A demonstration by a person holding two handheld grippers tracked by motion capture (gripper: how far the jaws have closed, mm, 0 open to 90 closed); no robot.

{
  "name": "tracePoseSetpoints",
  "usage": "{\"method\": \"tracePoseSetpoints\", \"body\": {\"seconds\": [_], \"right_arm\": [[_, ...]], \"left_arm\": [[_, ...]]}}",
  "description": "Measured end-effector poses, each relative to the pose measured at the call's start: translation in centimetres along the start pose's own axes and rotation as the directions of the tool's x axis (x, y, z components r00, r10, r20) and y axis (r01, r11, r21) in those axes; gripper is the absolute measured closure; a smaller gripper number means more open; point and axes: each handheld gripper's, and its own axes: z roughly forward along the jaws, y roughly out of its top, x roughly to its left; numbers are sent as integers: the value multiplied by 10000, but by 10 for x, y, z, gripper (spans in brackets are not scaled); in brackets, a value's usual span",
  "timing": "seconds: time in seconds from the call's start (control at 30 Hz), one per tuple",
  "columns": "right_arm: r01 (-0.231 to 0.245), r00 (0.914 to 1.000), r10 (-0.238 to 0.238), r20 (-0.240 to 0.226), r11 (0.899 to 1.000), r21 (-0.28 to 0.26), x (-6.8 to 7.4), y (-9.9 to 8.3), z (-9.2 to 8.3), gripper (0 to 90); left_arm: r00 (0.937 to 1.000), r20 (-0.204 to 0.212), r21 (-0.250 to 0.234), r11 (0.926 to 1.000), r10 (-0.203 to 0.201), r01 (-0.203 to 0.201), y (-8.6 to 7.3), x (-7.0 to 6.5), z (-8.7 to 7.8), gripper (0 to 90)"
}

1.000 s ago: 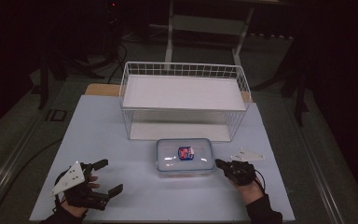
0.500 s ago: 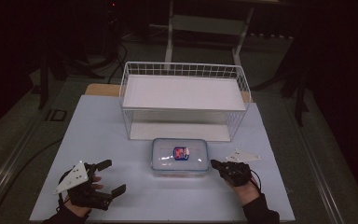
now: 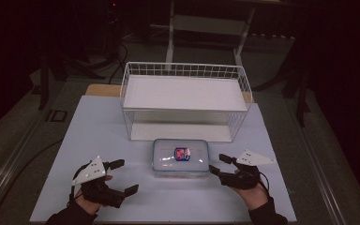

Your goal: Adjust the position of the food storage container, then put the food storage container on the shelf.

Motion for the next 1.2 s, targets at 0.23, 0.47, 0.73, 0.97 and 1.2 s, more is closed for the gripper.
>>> {"method": "tracePoseSetpoints", "body": {"seconds": [0.23, 0.47, 0.73, 0.97, 1.2], "right_arm": [[626, 9980, -625, 44, 9972, -400, 4, 6, -1, 114], [1215, 9898, -1165, 819, 9909, -585, 2, 12, 1, 156], [615, 9935, -558, 987, 9966, -556, -2, 19, 7, 178], [-272, 9954, 265, 920, 9996, 62, -11, 20, 20, 174], [-1636, 9859, 1604, 469, 9836, 759, -22, 20, 34, 111]], "left_arm": [[9991, 306, -125, 9995, 308, -304, 27, 1, 11, 4], [9974, 667, 27, 9996, 285, -287, 50, 4, 33, 4], [9961, 681, 487, 9974, -562, 530, 60, 15, 51, 4], [9856, 706, 511, 9873, -1538, 1504, 59, 29, 66, 3], [9621, 615, 1510, 9553, -2657, 2542, 47, 45, 85, 3]]}}
